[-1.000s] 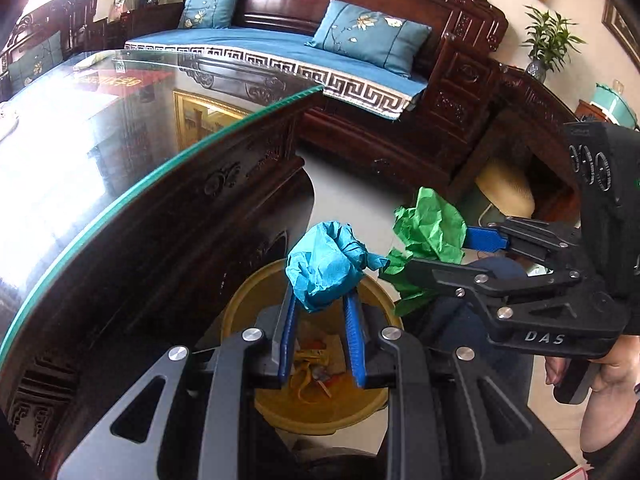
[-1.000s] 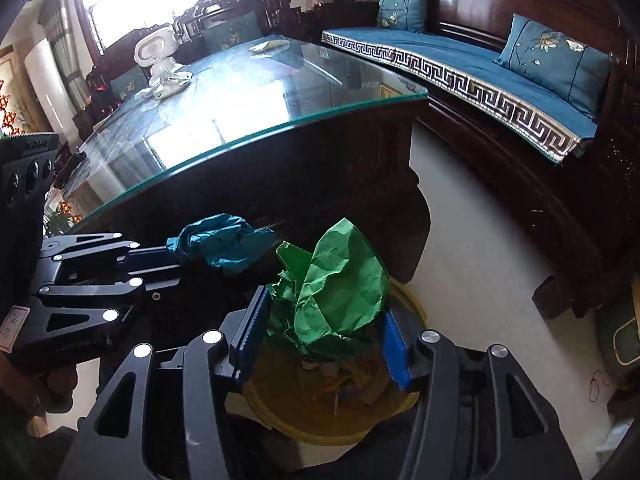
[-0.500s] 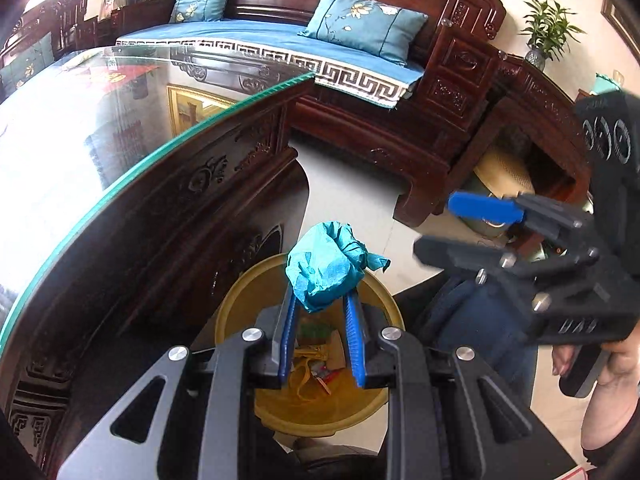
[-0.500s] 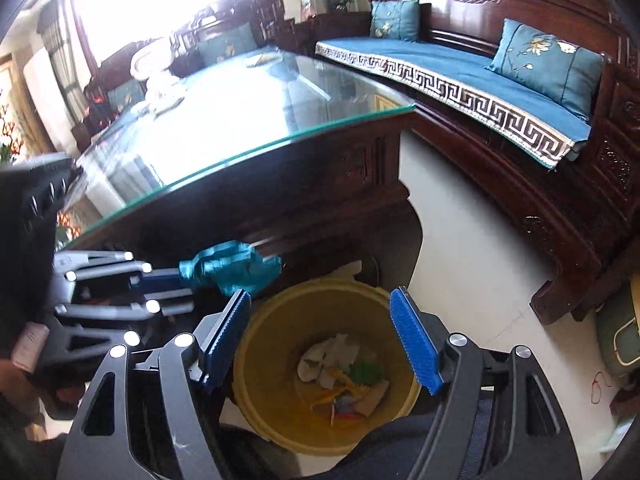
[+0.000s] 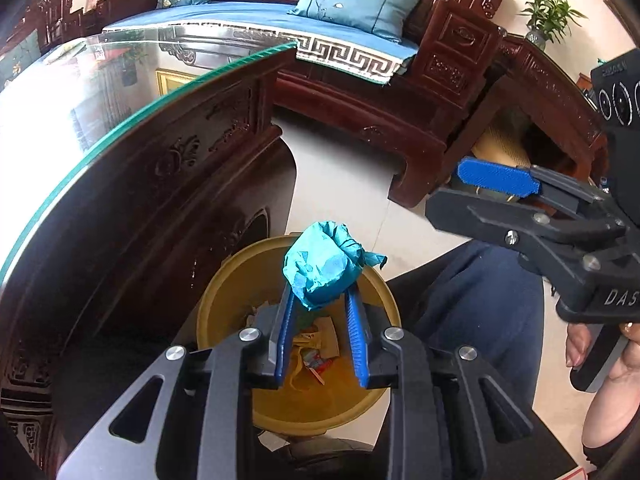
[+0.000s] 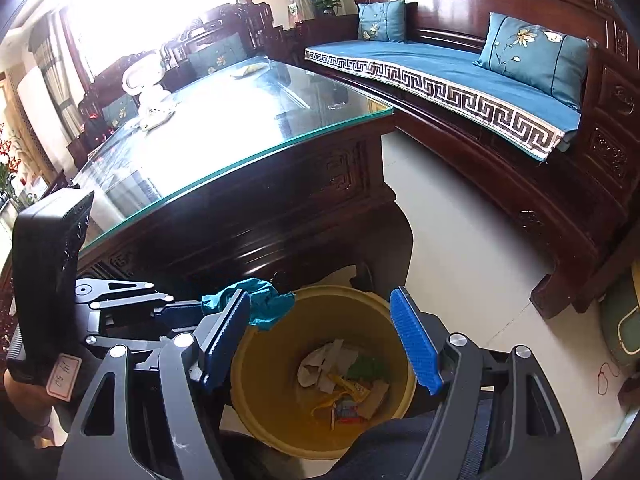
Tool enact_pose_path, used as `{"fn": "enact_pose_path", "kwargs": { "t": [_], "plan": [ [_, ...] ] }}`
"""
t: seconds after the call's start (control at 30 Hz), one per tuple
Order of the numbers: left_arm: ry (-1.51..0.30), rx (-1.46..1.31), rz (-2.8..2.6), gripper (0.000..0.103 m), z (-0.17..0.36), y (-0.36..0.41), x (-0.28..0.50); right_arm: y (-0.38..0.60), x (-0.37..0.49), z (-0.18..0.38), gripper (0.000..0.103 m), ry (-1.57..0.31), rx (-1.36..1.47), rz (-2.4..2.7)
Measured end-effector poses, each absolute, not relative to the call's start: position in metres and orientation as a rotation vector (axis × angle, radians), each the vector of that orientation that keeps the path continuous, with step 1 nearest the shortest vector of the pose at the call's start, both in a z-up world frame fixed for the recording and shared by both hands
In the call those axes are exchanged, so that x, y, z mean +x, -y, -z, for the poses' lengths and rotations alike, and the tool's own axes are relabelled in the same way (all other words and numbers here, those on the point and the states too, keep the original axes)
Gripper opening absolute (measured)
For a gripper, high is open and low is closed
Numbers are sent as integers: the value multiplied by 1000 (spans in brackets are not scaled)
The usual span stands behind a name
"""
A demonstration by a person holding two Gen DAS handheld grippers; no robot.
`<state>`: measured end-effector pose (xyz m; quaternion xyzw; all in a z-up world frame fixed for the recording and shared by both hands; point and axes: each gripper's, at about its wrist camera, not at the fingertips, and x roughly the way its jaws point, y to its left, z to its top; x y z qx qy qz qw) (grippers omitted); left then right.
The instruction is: Collect trash
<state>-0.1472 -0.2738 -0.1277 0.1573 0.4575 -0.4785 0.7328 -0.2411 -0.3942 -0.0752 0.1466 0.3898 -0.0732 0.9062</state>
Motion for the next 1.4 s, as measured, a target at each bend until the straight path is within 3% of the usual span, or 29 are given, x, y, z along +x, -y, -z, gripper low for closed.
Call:
{"fn": "enact_pose_path", "kwargs": {
  "t": [0.6,0.73,1.13,1.4],
  "plan": [
    [-1020,359,1060,30,132,281,-151,401,-243,75,71,-794,309,150],
    [-1014,352,1062,47,130,280,-153,401,-244,72,71,-789,309,153],
    [-962,307,1030,50,110,264,-147,389,-240,57,72,-758,297,109],
    [-818,202,832,70,65,213,-123,358,-207,19,72,-666,229,-5]
  ]
}}
